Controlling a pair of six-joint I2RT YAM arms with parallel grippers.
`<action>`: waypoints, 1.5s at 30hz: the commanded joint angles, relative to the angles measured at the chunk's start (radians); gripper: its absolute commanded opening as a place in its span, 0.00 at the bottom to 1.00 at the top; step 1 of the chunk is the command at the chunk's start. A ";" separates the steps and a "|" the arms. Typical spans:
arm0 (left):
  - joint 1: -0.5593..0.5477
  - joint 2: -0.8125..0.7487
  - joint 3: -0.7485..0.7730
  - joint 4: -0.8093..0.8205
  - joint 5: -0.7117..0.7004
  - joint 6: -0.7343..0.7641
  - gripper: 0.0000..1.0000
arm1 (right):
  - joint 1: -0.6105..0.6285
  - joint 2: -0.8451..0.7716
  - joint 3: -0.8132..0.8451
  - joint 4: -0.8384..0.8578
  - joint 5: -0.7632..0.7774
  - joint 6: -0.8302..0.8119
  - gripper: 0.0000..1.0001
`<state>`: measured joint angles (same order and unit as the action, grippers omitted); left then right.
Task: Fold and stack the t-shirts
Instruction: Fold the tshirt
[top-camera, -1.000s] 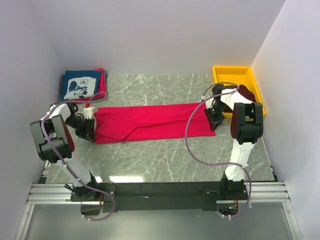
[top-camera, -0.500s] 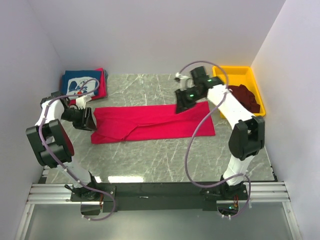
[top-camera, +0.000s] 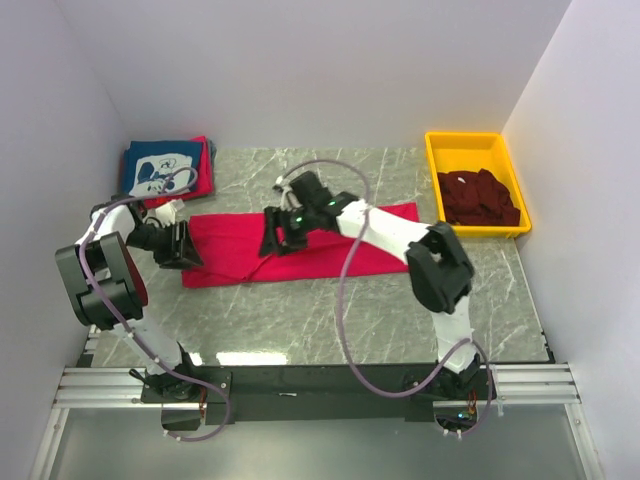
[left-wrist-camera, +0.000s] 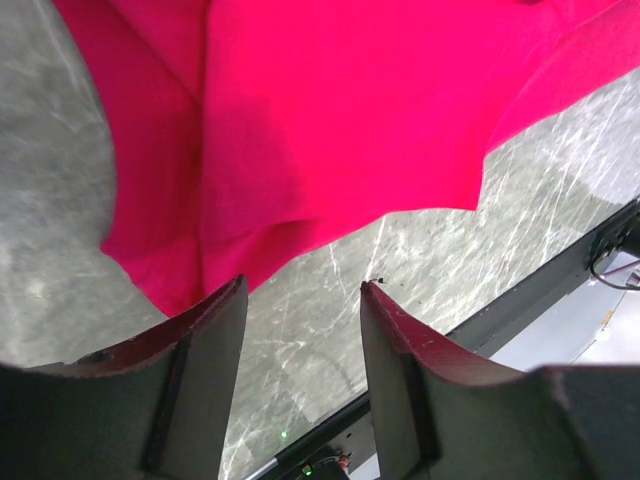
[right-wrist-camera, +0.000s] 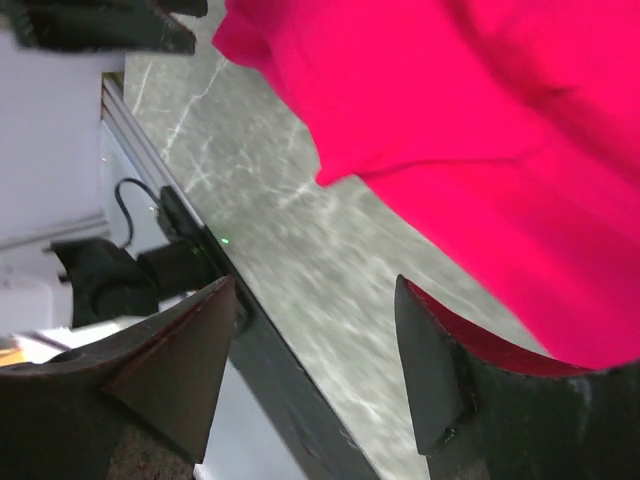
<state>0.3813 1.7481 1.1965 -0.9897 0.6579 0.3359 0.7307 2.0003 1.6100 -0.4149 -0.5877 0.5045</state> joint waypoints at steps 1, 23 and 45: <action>-0.015 -0.062 -0.029 0.026 -0.003 -0.014 0.55 | 0.065 0.067 0.057 0.102 0.032 0.204 0.72; -0.025 -0.111 -0.032 0.062 -0.081 -0.009 0.54 | 0.136 0.244 0.111 0.156 0.052 0.324 0.59; -0.025 -0.078 -0.002 0.040 -0.098 -0.008 0.53 | 0.104 0.273 0.091 0.249 -0.041 0.439 0.34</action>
<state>0.3584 1.6726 1.1488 -0.9325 0.5514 0.3191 0.8436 2.2906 1.6939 -0.2184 -0.5976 0.9092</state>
